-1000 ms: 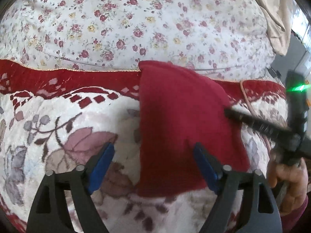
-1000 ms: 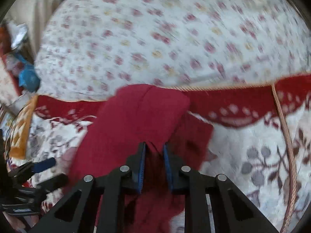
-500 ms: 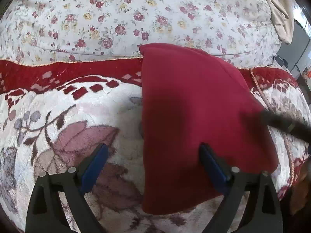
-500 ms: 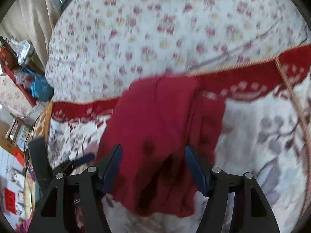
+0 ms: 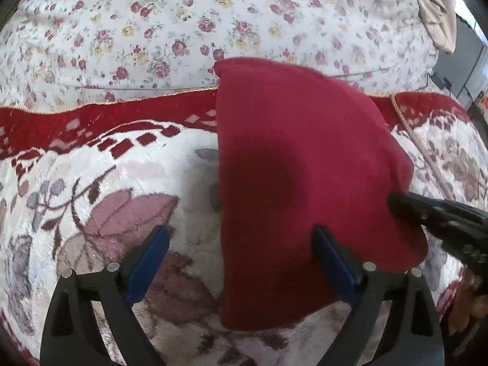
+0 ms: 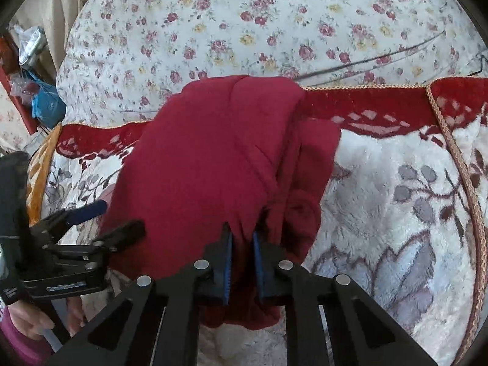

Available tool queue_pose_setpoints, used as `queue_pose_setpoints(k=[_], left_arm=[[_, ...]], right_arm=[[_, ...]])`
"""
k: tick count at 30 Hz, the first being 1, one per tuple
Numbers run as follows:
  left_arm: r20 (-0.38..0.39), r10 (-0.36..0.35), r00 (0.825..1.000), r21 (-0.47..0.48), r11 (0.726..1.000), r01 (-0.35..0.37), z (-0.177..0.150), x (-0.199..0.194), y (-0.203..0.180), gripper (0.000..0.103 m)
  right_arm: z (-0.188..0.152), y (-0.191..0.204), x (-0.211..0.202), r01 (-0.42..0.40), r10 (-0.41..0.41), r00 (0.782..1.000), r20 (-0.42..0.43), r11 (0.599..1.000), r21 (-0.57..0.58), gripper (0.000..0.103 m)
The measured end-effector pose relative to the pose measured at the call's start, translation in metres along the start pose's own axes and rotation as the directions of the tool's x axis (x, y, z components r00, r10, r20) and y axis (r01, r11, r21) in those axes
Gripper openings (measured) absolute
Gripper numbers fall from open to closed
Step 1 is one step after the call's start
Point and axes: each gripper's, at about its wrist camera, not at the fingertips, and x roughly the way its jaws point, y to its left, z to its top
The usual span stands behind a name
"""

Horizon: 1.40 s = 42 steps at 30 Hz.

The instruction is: Fold small clothes

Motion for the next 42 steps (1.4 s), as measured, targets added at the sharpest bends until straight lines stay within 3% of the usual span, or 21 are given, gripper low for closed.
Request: queue_pose_setpoints(k=[2,6,8,15,19,22,26,33,36,39,42], left_arm=[[0.009,0.003,1.000,0.005,1.000,-0.003,0.000,-0.004,0.002,0.094],[0.028,0.021,0.999,-0.006,1.000,-0.021,0.002,-0.013,0.009,0.094],[0.044,0.038,0.998,-0.021,0.999,-0.037,0.003,-0.016,0.012,0.094],[0.047,0.054,0.997,-0.025,0.998,-0.053,0.007,-0.013,0.016,0.094],[0.049,0.059,0.997,-0.007,0.998,-0.059,0.008,-0.010,0.013,0.094],[0.047,0.051,0.998,-0.011,0.999,-0.050,0.009,-0.008,0.013,0.094],[0.039,0.053,0.998,-0.013,0.999,-0.053,0.009,-0.007,0.013,0.094],[0.049,0.069,0.996,-0.006,0.998,-0.069,0.007,-0.013,0.012,0.094],[0.055,0.077,0.996,0.000,0.997,-0.077,0.005,-0.016,0.011,0.094],[0.063,0.085,0.994,0.012,0.996,-0.086,0.003,-0.019,0.009,0.094],[0.062,0.090,0.994,0.017,0.996,-0.091,0.000,-0.021,0.009,0.094]], right_arm=[[0.005,-0.005,-0.016,-0.024,0.022,0.999,0.033,0.998,0.057,0.038],[0.017,0.006,-0.044,-0.008,0.003,0.988,0.153,0.999,0.034,0.049],[0.027,0.017,-0.043,-0.007,0.004,0.984,0.178,1.000,0.014,0.061],[0.060,0.035,0.018,0.038,-0.035,0.990,0.137,0.999,-0.017,0.060],[0.075,0.018,0.055,0.142,-0.142,0.986,0.092,0.990,0.005,0.045],[0.077,0.007,0.070,0.142,-0.142,0.988,0.062,0.990,0.005,0.044],[0.073,0.014,0.059,0.159,-0.157,0.985,0.066,0.987,-0.025,0.044],[0.040,0.032,0.001,0.128,-0.118,0.985,0.124,0.989,-0.077,0.048],[0.021,0.032,-0.001,0.166,-0.154,0.981,0.115,0.981,-0.103,0.048],[0.007,0.024,0.016,0.195,-0.190,0.980,0.054,0.974,-0.111,0.048],[-0.001,0.020,0.016,0.204,-0.198,0.978,0.061,0.973,-0.105,0.048]])
